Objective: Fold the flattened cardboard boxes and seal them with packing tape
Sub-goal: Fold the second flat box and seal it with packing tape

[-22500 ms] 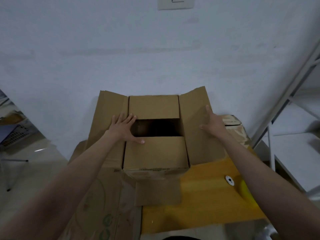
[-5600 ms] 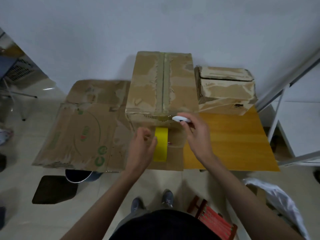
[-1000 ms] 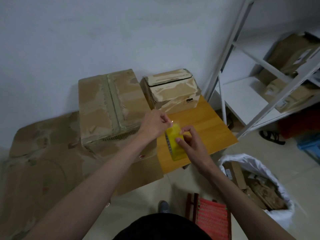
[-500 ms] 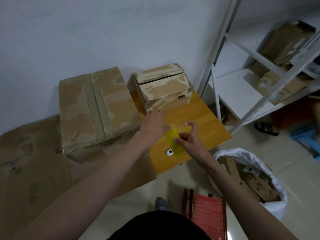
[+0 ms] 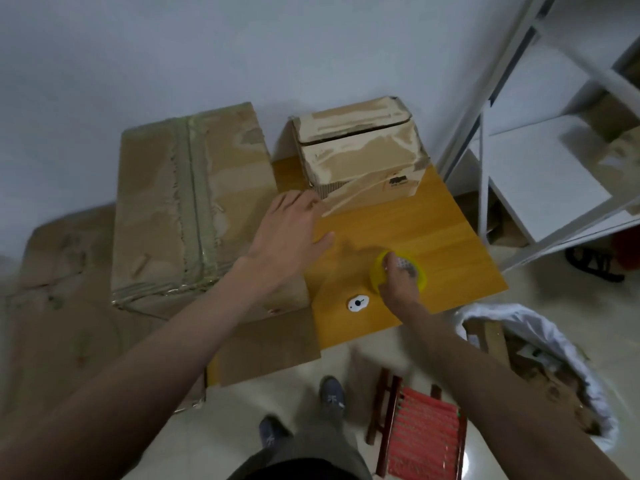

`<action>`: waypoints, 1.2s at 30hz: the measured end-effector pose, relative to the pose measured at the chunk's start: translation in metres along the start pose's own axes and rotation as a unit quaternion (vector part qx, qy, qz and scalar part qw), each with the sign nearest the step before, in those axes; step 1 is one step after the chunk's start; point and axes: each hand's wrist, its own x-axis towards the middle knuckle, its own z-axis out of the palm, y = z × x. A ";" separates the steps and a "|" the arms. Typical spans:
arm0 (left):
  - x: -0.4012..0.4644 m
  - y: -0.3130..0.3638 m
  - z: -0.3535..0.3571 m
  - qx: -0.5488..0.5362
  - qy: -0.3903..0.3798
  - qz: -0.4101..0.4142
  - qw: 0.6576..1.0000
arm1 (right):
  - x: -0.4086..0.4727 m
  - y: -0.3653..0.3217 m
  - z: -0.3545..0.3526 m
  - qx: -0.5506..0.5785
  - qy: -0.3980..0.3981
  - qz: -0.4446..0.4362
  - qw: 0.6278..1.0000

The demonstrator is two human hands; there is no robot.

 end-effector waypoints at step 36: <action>-0.159 -0.111 0.006 0.092 0.012 -0.028 0.995 | -0.089 -0.239 -0.026 0.017 0.152 -0.494 0.856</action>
